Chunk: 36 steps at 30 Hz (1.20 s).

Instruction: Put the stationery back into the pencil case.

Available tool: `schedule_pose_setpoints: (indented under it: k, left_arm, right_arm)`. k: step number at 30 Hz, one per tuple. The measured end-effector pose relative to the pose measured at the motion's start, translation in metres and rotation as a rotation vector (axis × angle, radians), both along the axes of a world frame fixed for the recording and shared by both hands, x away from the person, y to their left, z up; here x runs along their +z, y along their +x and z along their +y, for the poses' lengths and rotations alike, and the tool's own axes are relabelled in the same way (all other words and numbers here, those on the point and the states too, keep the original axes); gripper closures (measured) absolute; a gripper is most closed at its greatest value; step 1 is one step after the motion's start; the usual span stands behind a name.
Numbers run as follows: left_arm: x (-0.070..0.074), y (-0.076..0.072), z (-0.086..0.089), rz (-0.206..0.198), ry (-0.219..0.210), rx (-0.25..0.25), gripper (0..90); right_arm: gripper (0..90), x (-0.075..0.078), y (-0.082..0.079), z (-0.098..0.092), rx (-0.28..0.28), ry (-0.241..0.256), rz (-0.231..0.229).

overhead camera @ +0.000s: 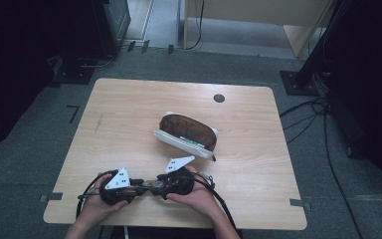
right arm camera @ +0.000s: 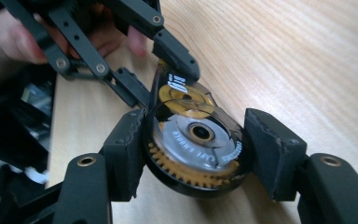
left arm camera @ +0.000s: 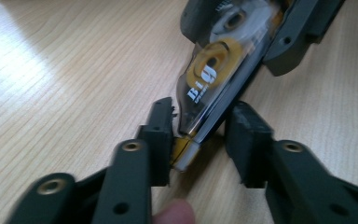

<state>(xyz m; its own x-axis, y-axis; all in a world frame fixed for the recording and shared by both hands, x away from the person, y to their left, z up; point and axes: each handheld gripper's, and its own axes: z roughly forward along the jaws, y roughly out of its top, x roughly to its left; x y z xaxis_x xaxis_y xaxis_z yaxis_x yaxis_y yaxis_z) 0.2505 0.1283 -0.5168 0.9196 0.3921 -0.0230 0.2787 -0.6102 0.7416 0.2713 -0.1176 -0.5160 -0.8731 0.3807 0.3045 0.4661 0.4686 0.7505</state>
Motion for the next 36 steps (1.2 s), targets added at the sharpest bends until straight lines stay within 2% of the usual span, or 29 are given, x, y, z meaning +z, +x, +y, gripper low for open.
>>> schedule_pose_setpoints:
  k: [2, 6, 10, 12, 17, 19, 22, 25, 29, 33, 36]
  left_arm:
    - [0.0, 0.001, 0.001, 0.014, -0.009, -0.006, 73.4]
    - [0.0, 0.001, 0.002, 0.038, -0.018, -0.043, 77.9]
    - [0.0, 0.002, 0.003, 0.06, -0.027, -0.064, 78.8]
    - [0.0, 0.003, 0.004, 0.067, -0.028, -0.059, 77.6]
    - [0.0, 0.004, 0.004, 0.061, -0.031, -0.028, 60.3]
    - [0.0, 0.003, 0.004, 0.055, -0.027, -0.015, 56.2]
    - [0.0, 0.003, 0.005, 0.047, -0.021, 0.039, 50.5]
    - [0.0, 0.006, 0.008, 0.057, -0.03, 0.077, 46.7]
    - [-0.001, 0.006, 0.008, 0.039, -0.011, 0.155, 29.8]
    - [-0.001, 0.007, 0.008, 0.023, 0.006, 0.197, 16.6]
    - [-0.001, 0.007, 0.007, 0.021, 0.025, 0.22, 10.6]
  right_arm:
    - [39.7, -0.001, -0.003, 0.002, 0.019, -0.048, -0.075]
    - [43.3, -0.003, -0.004, 0.004, 0.024, -0.068, -0.149]
    - [48.6, 0.0, -0.002, 0.0, 0.036, -0.018, -0.16]
    - [54.0, 0.0, -0.002, -0.002, 0.062, -0.025, -0.159]
    - [71.9, 0.002, -0.007, -0.007, 0.147, -0.038, -0.14]
    - [73.4, 0.002, -0.01, -0.007, 0.169, -0.03, -0.15]
    - [73.6, 0.004, -0.013, -0.007, 0.157, -0.047, -0.172]
    - [73.6, 0.007, -0.012, -0.011, 0.131, -0.028, -0.179]
    - [73.6, 0.012, -0.012, -0.016, 0.082, -0.034, -0.194]
    - [73.6, 0.018, -0.012, -0.021, 0.05, -0.014, -0.197]
    - [73.6, 0.023, -0.011, -0.025, 0.022, 0.005, -0.195]
